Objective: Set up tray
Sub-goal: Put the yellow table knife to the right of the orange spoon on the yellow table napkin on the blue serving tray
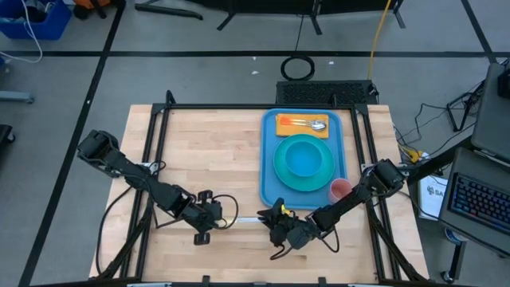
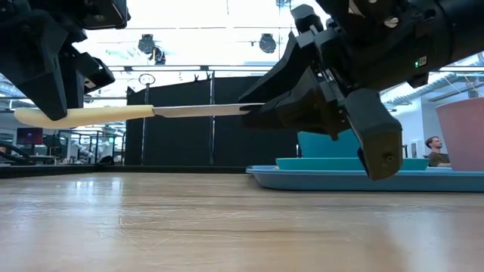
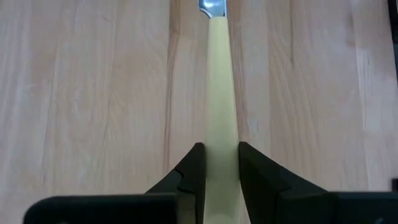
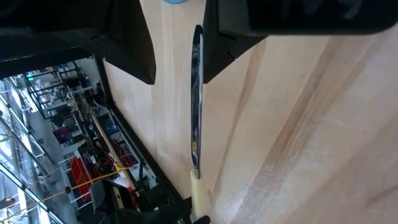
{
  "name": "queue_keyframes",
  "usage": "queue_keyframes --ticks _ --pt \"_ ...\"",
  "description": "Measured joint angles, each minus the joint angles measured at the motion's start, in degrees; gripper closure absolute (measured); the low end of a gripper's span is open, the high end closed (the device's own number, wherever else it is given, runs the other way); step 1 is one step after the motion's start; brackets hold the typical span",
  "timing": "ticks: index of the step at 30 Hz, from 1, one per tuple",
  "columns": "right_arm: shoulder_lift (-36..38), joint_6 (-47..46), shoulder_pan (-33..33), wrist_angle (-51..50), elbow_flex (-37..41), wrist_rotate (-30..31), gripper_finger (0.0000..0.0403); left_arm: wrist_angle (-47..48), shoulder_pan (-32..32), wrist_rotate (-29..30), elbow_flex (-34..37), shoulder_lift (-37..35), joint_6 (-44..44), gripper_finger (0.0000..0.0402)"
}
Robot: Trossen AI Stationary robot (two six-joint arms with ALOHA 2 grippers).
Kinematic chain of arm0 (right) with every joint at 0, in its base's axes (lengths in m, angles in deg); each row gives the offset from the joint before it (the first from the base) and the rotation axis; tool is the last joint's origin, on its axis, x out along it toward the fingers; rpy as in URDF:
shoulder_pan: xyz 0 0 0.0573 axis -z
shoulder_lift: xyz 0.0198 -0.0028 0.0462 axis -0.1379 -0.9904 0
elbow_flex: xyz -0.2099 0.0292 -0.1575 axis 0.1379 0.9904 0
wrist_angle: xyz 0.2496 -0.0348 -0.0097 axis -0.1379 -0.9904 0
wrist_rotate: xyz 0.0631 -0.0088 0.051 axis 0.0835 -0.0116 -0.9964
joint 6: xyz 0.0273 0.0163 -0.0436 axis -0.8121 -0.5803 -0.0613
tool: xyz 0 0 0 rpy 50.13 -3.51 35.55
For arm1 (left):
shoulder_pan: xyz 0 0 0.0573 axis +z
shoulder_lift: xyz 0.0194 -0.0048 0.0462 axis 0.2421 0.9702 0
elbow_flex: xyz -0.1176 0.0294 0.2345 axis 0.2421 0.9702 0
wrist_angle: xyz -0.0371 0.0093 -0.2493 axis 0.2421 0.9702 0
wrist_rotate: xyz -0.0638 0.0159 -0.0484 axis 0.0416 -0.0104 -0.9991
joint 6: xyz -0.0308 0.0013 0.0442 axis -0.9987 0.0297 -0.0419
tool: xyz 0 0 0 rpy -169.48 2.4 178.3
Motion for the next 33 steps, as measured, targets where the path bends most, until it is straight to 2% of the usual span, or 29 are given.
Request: queue_keyframes --ticks 5,17,22,24,27,30,33 --pt "0.00 0.07 0.00 0.22 0.00 -0.01 0.0300 0.03 0.00 0.11 0.00 0.00 0.02 0.0327" --pt "-0.01 1.23 -0.70 0.43 0.00 0.00 0.0393 -0.06 0.00 0.11 0.00 0.01 -0.07 0.0327" --pt "0.00 1.21 -0.70 0.81 0.00 -0.02 0.0397 -0.02 0.00 0.15 0.00 0.02 -0.17 0.0329" --pt "0.03 -0.26 -0.71 0.80 0.00 -0.26 0.0400 0.00 0.00 0.96 -0.02 0.02 0.17 0.0370" --pt "1.04 -3.60 -0.72 0.42 0.00 -0.33 0.0401 0.02 0.00 2.52 -0.02 0.02 0.48 0.0397" --pt "3.10 -5.36 -0.72 -1.17 0.02 -0.64 0.0401 -0.07 0.00 4.13 -0.03 0.02 0.86 0.0400" --pt "5.98 -9.16 -0.71 -3.54 0.02 -0.98 0.0401 -0.16 0.03 7.29 -0.04 0.02 0.90 0.0385"
